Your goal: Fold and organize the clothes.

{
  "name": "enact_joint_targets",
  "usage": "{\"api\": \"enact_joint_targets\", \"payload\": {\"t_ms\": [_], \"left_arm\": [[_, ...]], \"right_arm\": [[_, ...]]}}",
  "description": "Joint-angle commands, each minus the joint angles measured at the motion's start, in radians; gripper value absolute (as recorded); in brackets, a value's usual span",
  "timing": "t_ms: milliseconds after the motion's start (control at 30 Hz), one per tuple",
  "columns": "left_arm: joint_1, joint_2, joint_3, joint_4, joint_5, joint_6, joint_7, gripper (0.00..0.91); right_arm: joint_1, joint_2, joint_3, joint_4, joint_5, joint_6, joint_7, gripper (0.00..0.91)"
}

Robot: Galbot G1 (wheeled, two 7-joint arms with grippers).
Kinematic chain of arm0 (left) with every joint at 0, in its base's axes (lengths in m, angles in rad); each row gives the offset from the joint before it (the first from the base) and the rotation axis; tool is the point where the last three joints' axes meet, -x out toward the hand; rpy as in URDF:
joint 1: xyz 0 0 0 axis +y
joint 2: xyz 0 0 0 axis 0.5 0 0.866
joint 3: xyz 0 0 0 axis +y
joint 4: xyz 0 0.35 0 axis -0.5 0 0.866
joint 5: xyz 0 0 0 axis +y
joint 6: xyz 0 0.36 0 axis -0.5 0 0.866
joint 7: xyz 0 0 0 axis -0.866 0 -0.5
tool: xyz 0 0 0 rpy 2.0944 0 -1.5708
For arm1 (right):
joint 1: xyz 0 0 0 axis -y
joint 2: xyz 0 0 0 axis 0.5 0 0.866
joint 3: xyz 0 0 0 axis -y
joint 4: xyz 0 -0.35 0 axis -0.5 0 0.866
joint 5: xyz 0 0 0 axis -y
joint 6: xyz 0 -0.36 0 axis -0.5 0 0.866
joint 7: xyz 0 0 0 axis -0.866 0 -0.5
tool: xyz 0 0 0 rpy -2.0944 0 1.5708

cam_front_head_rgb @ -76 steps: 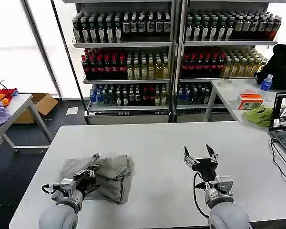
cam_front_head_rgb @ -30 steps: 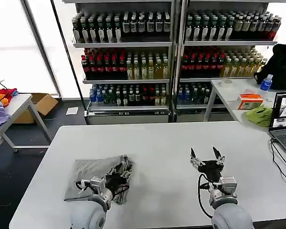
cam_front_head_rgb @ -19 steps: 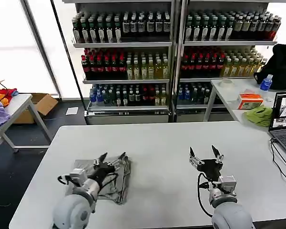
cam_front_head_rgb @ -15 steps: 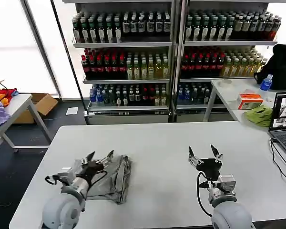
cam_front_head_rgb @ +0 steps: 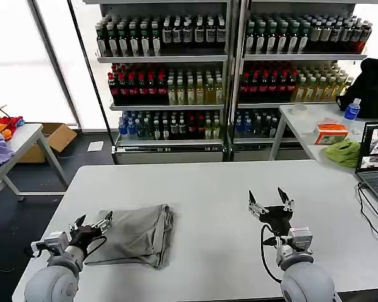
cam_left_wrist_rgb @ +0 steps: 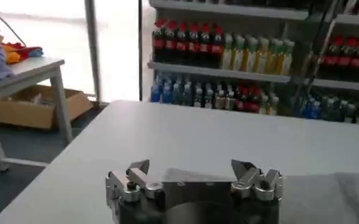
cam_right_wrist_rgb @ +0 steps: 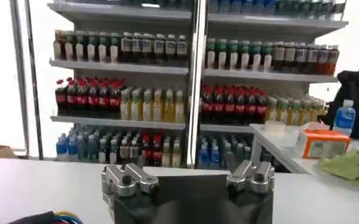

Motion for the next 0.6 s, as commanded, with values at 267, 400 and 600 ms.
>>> {"api": "enact_joint_targets", "payload": {"t_ms": [267,400,600], "left_arm": [[0.025,-0.040,-0.014,0.070,0.005,0.003,0.025,0.907],[0.027,-0.052,-0.007,0.100,0.011,0.002,0.038,0.907],[0.046,-0.050,-0.005,0.091,0.011,0.002,0.051,0.907]], "right_arm": [[-0.002,-0.016,-0.001,-0.014,0.011,0.003,-0.002,0.907],[-0.003,-0.009,-0.006,-0.014,0.010,0.002,-0.001,0.907],[-0.014,-0.015,0.003,0.008,0.015,-0.005,-0.002,0.907]]}}
